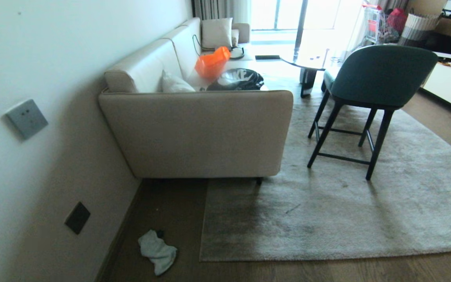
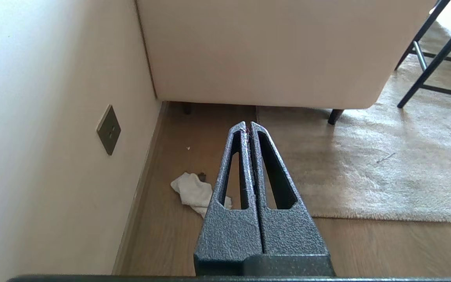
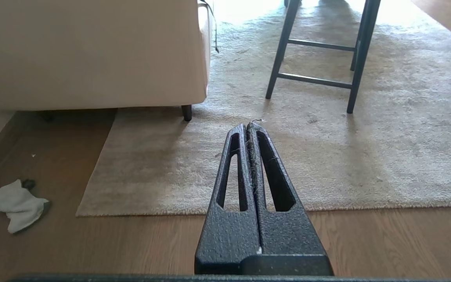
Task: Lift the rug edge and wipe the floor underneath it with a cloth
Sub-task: Pick up the rag
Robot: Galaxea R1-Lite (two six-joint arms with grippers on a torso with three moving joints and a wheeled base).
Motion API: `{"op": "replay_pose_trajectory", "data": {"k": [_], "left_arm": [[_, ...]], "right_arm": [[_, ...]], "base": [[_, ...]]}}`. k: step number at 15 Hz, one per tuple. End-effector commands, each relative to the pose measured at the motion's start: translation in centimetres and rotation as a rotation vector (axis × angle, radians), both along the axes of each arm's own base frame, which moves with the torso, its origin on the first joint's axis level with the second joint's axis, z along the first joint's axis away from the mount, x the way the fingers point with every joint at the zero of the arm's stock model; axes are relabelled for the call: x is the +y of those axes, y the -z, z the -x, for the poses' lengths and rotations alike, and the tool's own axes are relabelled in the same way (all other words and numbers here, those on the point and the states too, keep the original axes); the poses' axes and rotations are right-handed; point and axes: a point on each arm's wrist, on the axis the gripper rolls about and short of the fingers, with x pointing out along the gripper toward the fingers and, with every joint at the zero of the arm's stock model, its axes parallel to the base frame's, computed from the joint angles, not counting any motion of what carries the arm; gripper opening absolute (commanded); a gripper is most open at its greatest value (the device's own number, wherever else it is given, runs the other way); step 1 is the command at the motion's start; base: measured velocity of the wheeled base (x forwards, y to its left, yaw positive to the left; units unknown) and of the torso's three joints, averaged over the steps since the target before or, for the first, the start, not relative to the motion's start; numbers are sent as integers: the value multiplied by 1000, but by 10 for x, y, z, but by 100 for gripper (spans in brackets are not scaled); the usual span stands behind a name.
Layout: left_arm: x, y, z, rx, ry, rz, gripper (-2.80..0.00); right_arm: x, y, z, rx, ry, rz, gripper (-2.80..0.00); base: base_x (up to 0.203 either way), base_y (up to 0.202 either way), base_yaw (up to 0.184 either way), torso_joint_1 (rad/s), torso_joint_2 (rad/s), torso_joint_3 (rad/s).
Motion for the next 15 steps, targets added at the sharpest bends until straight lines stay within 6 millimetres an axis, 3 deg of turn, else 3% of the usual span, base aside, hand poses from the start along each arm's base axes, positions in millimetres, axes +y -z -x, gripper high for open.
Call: {"op": "replay_pose_trajectory", "data": {"k": [1,15], "left_arm": [[0,0,0,1,-1,0,-280],[0,0,0,0,-2,1,-280]], "right_arm": [[0,0,0,0,0,0,-280],[0,0,0,0,0,2,-280]], "base": [[0,0,0,0,0,0],[0,0,0,4,27,30]]}}
